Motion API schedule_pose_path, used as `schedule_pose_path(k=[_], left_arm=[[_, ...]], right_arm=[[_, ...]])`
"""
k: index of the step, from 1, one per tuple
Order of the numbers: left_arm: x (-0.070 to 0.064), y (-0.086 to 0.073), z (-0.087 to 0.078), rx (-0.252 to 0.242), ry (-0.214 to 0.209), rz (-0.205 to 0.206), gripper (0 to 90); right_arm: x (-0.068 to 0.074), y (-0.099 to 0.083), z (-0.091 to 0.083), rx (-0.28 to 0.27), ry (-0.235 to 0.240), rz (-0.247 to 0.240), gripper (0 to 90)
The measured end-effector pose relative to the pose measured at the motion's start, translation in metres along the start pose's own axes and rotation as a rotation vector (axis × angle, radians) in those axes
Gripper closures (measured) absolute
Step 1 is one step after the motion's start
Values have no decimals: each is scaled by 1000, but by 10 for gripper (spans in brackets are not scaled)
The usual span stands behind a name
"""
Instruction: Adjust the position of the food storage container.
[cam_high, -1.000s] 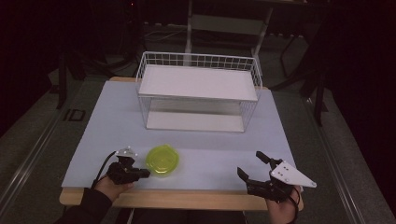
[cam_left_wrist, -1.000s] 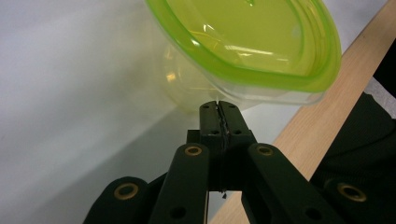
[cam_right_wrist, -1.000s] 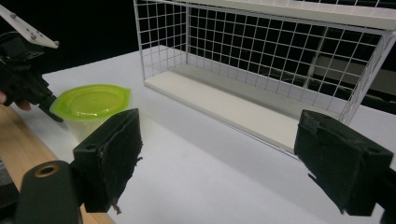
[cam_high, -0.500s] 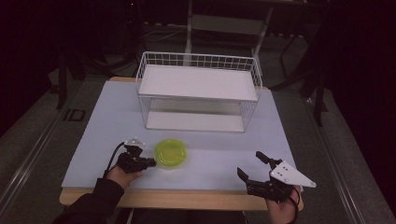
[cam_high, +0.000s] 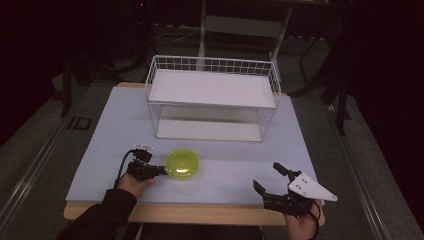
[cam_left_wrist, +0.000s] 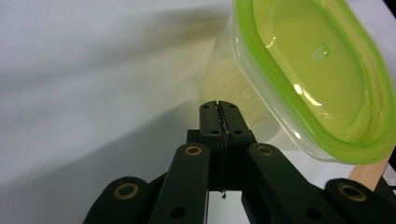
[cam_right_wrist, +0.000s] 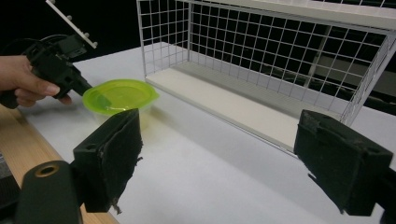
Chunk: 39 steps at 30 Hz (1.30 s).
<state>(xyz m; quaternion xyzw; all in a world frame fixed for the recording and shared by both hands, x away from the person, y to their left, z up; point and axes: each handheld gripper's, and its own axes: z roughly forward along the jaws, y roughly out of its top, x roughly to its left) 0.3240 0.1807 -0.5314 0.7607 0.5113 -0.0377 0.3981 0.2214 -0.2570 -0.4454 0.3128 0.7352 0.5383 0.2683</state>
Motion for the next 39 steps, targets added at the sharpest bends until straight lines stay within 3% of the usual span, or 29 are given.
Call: schedule_pose_path(k=[2, 12, 27, 33, 39], left_arm=[[0, 3, 3, 5, -14, -13, 900], [-21, 11, 32, 46, -71, 6, 900], [-39, 24, 56, 45, -135, 23, 900], [-43, 25, 57, 32, -142, 48, 900], [-40, 23, 47, 29, -99, 44, 900]], right_arm=[[0, 0, 0, 2, 1, 6, 150], [-2, -1, 1, 4, 0, 9, 150], [-2, -2, 2, 16, 5, 11, 150], [-1, -3, 3, 20, 6, 9, 150], [-2, -3, 3, 24, 8, 7, 150]])
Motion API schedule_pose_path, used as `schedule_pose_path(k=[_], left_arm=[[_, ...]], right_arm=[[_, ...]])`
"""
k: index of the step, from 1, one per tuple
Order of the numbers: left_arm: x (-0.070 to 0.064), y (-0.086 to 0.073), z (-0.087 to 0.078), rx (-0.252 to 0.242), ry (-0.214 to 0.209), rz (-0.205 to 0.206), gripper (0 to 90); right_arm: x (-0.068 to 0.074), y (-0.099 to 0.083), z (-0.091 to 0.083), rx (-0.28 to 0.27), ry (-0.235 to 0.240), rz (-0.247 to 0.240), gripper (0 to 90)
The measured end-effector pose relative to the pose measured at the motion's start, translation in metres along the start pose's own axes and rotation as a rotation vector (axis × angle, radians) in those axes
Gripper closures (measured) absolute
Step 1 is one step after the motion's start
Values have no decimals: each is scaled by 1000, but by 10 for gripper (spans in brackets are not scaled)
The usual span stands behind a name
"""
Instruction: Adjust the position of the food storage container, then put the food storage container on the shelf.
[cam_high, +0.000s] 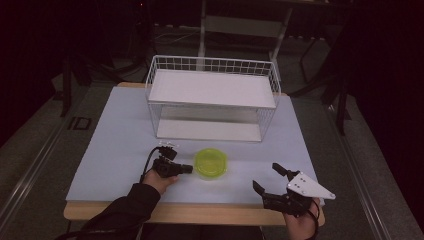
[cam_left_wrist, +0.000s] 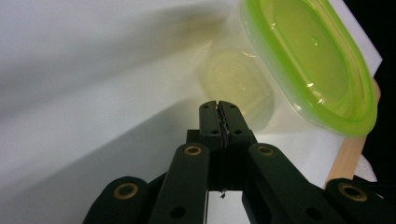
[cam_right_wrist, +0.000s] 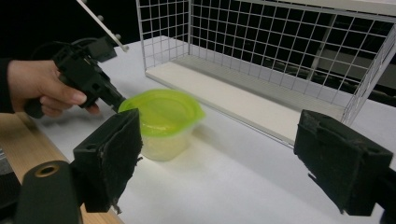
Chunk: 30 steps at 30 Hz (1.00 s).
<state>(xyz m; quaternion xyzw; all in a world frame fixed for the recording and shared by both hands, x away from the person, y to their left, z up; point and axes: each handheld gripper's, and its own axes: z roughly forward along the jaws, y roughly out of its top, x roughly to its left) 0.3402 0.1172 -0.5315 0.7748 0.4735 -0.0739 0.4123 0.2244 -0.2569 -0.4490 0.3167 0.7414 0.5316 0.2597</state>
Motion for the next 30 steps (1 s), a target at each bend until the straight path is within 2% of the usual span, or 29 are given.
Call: schedule_pose_path(k=[4, 6, 8, 10, 11, 12, 14, 15, 20, 23, 26, 28, 30], left_arm=[[1, -3, -29, -34, 7, 22, 891], [0, -5, -44, -49, -1, 38, 856], [-3, -10, -60, -87, -17, 70, 802], [-10, -14, -74, -114, -11, 132, 674], [-10, -14, -74, -114, -11, 132, 614], [-17, -18, -86, -134, -33, 179, 560], [-24, -21, -97, -155, -62, 224, 486], [-29, -22, -101, -167, -64, 242, 464], [-48, -24, -115, -186, -119, 310, 390], [-58, -21, -119, -187, -122, 353, 349], [-65, -16, -122, -214, -145, 355, 317], [-68, -11, -123, -225, -147, 350, 300], [-71, -6, -123, -241, -131, 356, 296]], right_arm=[[0, 0, 0, 0, 6, 5, 150], [0, 0, 0, 6, 0, -1, 150], [1, 0, 1, 7, 3, -3, 150], [2, 1, 2, 14, 4, -8, 149], [3, 2, 2, 16, 7, -9, 149], [4, 2, 3, 19, 11, -11, 149], [6, 5, 4, 31, 14, -23, 149], [8, 6, 4, 30, 25, -19, 149], [13, 16, 4, 34, 46, -36, 149], [15, 24, 5, 36, 56, -42, 149], [14, 31, 7, 52, 71, -64, 149], [12, 36, 10, 64, 75, -85, 139], [11, 41, 13, 79, 68, -97, 137]])
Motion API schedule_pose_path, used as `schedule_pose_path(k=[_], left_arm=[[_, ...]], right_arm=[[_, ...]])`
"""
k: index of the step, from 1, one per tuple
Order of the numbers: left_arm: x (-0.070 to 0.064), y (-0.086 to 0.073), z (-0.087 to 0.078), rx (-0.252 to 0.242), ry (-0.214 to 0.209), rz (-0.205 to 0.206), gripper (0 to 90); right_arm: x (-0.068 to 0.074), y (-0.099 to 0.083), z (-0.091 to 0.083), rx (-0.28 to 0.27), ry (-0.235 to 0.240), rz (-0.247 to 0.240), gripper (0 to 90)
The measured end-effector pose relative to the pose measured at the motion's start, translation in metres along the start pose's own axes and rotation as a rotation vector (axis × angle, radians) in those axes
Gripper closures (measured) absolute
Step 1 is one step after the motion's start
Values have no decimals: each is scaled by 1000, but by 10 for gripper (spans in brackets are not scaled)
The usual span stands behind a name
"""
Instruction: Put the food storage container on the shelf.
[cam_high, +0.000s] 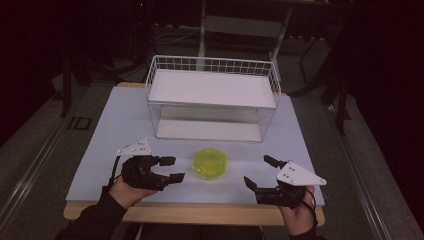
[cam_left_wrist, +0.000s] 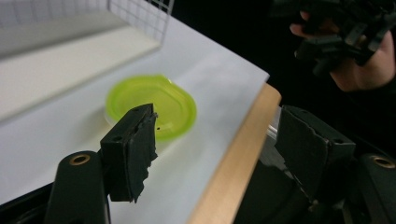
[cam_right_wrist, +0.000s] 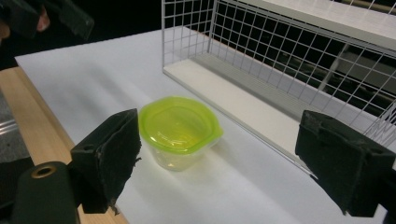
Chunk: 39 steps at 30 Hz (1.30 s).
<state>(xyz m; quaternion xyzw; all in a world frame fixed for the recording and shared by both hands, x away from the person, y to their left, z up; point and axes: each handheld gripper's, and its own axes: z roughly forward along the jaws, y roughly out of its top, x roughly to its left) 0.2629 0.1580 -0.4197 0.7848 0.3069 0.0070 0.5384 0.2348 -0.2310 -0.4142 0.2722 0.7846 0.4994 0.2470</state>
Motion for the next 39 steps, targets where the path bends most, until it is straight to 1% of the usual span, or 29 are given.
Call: schedule_pose_path(k=[3, 5, 7, 8, 9, 11, 12, 14, 15, 16, 17, 18, 19, 20, 21, 23, 24, 26, 29, 30, 31, 32, 33, 34, 35, 36, 37, 38, 39], left_arm=[[0, 7, 5, 9, 17, 38, 296], [2, 11, 9, 11, 16, 28, 295], [4, 14, 13, 24, 10, 16, 295], [5, 16, 15, 26, 17, 16, 295], [7, 18, 17, 29, 8, 9, 295], [10, 21, 21, 29, 18, -4, 295], [13, 22, 23, 31, 9, -14, 295], [17, 25, 25, 25, 20, -35, 295], [19, 26, 27, 31, 28, -36, 295], [21, 27, 29, 35, 44, -42, 295], [22, 27, 30, 33, 46, -54, 295], [24, 28, 32, 33, 51, -64, 296], [26, 28, 34, 33, 57, -85, 296], [28, 28, 36, 38, 63, -100, 296], [31, 28, 39, 46, 78, -119, 296], [36, 27, 44, 54, 72, -151, 300], [38, 26, 47, 64, 89, -169, 300], [42, 22, 52, 70, 97, -196, 310], [49, 17, 61, 106, 119, -244, 324], [51, 14, 65, 115, 124, -256, 326], [51, 14, 65, 115, 124, -256, 329], [51, 14, 65, 115, 124, -256, 329], [54, 7, 73, 145, 123, -290, 346], [55, 5, 76, 157, 127, -300, 346], [55, 3, 78, 169, 129, -307, 347], [55, 3, 78, 169, 129, -307, 348], [55, 3, 78, 169, 129, -307, 348], [58, -2, 83, 185, 127, -332, 382], [59, -4, 84, 188, 127, -335, 389]], right_arm=[[-4, 6, 5, -7, 2, 12, 133], [-6, 11, 9, 12, 16, 33, 138], [-10, 15, 15, 44, 28, 75, 142], [-12, 18, 18, 58, 47, 101, 141], [-14, 20, 22, 72, 59, 122, 141], [-17, 23, 30, 107, 85, 142, 126], [-18, 25, 34, 117, 83, 151, 127], [-21, 27, 43, 146, 99, 183, 118], [-21, 28, 48, 159, 82, 201, 121], [-22, 28, 53, 178, 99, 209, 121], [-23, 28, 57, 196, 98, 216, 123], [-23, 27, 61, 208, 80, 223, 143], [-24, 26, 64, 216, 83, 229, 147], [-27, 25, 68, 229, 82, 245, 151], [-28, 24, 71, 233, 74, 264, 190], [-32, 21, 78, 256, 74, 301, 217], [-34, 20, 81, 258, 68, 313, 231], [-37, 17, 88, 285, 67, 343, 263], [-41, 12, 97, 316, 67, 391, 329], [-42, 10, 100, 324, 69, 418, 367], [-42, 10, 100, 324, 69, 418, 367], [-44, 8, 103, 339, 82, 457, 367], [-44, 5, 108, 357, 85, 496, 441], [-43, 3, 110, 373, 105, 532, 444], [-42, 0, 113, 387, 110, 554, 453], [-42, 0, 113, 387, 110, 554, 453], [-41, -2, 115, 406, 104, 568, 479], [-40, -6, 119, 434, 113, 595, 486], [-39, -8, 120, 444, 105, 600, 501]])
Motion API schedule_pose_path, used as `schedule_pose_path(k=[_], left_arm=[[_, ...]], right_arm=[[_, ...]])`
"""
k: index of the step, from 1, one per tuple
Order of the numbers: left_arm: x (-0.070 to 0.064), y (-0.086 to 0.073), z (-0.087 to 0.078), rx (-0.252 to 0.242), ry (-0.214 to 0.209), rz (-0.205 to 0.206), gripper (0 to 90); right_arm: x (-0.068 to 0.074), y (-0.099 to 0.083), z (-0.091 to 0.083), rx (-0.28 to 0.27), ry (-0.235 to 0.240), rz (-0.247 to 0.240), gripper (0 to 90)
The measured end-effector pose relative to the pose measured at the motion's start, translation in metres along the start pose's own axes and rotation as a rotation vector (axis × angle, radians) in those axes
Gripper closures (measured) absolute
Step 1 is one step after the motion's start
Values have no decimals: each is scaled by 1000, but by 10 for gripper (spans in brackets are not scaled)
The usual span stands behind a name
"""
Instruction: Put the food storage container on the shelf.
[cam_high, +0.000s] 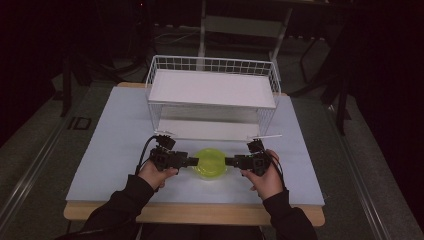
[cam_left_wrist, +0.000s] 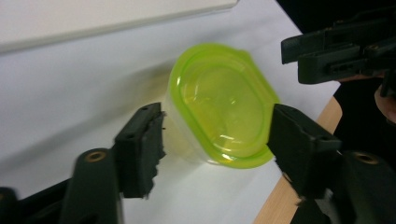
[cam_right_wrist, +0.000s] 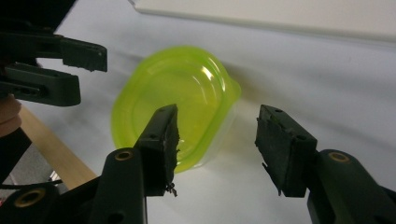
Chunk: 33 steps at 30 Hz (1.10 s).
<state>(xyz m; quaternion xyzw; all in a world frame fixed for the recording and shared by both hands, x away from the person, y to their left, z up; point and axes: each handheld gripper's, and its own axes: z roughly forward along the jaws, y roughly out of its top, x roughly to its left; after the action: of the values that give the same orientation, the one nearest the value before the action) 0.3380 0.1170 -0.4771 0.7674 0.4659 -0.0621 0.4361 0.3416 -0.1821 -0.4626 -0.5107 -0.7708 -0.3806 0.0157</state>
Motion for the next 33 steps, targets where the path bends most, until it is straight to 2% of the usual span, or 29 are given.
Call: schedule_pose_path(k=[4, 9, 13, 15, 17, 19, 22, 23, 25, 28, 29, 30, 31, 33], left_arm=[[7, -3, 6, 2, -41, -31, 419], [12, -6, 14, 12, -49, -69, 449], [15, -8, 18, 23, -41, -92, 503], [17, -10, 20, 26, -42, -103, 559], [19, -10, 20, 21, -65, -117, 610], [18, -10, 20, 16, -69, -120, 668], [17, -10, 20, 25, -70, -117, 692], [14, -13, 23, 51, -88, -128, 715], [13, -14, 22, 47, -83, -134, 726], [11, -15, 20, 48, -75, -171, 747], [10, -16, 18, 47, -66, -177, 796], [8, -16, 17, 44, -53, -173, 796], [4, -15, 13, 27, -54, -177, 811], [2, -15, 11, 23, -50, -174, 813]], right_arm=[[-4, -2, 9, 31, 0, 37, 515], [-7, -2, 13, 39, 9, 74, 536], [-7, -3, 19, 59, 7, 87, 564], [-6, -3, 20, 61, 6, 89, 585], [-5, -3, 21, 69, 19, 93, 621], [-3, -3, 21, 66, 21, 81, 673], [0, -3, 21, 68, 15, 79, 683], [0, -5, 22, 70, 38, 97, 729], [3, -5, 22, 69, 34, 97, 739], [5, -6, 21, 55, 36, 94, 756], [8, -6, 17, 29, 30, 83, 799], [8, -6, 17, 29, 30, 83, 799], [12, -5, 13, 16, 21, 53, 802], [16, -4, 10, 3, 16, 37, 802]])
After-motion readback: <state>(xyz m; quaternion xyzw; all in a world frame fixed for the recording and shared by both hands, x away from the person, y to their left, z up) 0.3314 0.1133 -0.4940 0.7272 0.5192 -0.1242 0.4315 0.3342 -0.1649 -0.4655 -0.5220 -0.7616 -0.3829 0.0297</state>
